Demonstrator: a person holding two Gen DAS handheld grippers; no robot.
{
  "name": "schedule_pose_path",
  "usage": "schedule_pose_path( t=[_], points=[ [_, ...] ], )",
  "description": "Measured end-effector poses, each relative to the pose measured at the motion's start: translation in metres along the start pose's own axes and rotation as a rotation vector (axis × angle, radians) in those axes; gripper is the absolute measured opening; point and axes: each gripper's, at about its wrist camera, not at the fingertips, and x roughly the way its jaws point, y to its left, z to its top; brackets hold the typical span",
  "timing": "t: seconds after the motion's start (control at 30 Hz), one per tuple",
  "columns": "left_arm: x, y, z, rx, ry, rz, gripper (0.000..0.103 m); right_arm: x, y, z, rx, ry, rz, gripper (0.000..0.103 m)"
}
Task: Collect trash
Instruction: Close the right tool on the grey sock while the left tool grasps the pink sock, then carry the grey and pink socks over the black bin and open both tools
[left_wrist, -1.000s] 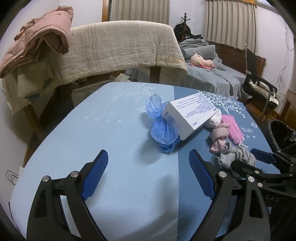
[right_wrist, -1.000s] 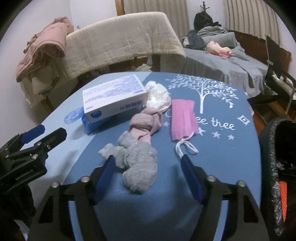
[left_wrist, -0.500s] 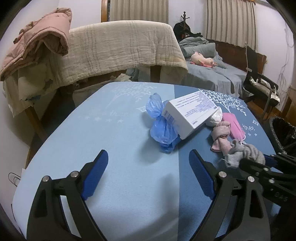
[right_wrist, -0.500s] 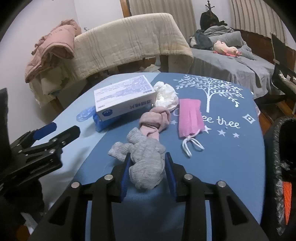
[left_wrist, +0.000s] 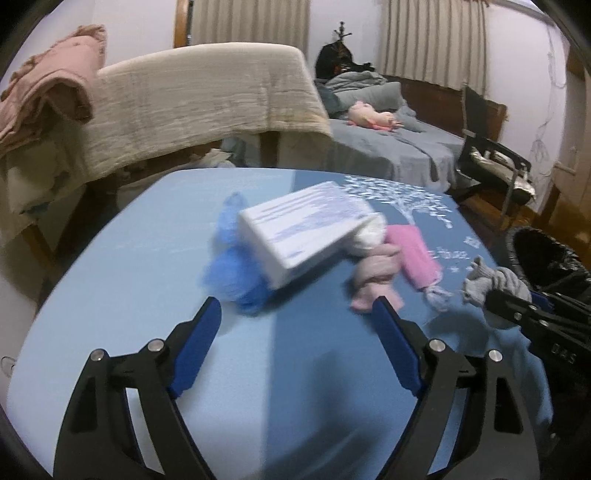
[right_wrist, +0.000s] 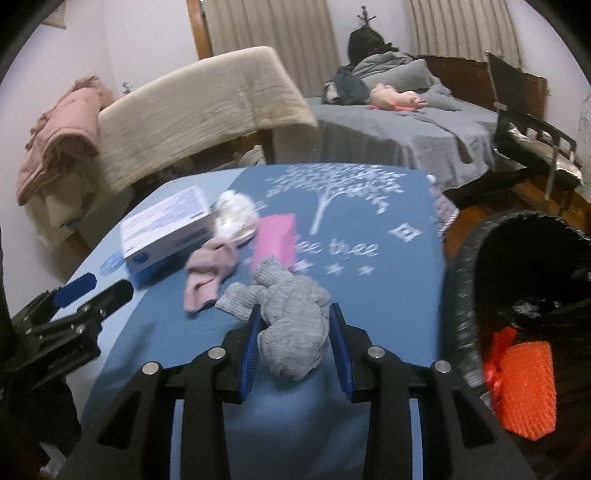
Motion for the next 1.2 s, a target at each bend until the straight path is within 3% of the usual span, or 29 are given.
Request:
schedule_pose_path(
  t=[0.23, 0.47, 0.6, 0.73, 0.87, 1.2],
  points=[
    [0.027, -0.032, 0.014, 0.008, 0.023, -0.063, 0.074, 0.004, -0.018, 0.008, 0.025, -0.022, -0.035, 0.035],
    [0.055, -0.047, 0.024, 0.004, 0.082, -0.071, 0.067, 0.009, -0.025, 0.01, 0.029, -0.026, -0.04, 0.035],
    [0.068, -0.05, 0.027, 0.005, 0.118, -0.064, 0.059, 0.013, -0.028, 0.009, 0.044, -0.019, -0.034, 0.035],
    [0.076, -0.053, 0.026, 0.019, 0.159, -0.077, 0.039, 0.014, -0.029, 0.009, 0.046, -0.014, -0.031, 0.035],
    [0.073, -0.055, 0.025, 0.036, 0.149, -0.075, 0.033, 0.013, -0.027, 0.009, 0.036, -0.017, -0.032, 0.035],
    [0.045, -0.055, 0.029, 0.017, 0.077, -0.079, 0.032, -0.003, -0.028, 0.014, 0.037, -0.049, -0.028, 0.035]
  ],
)
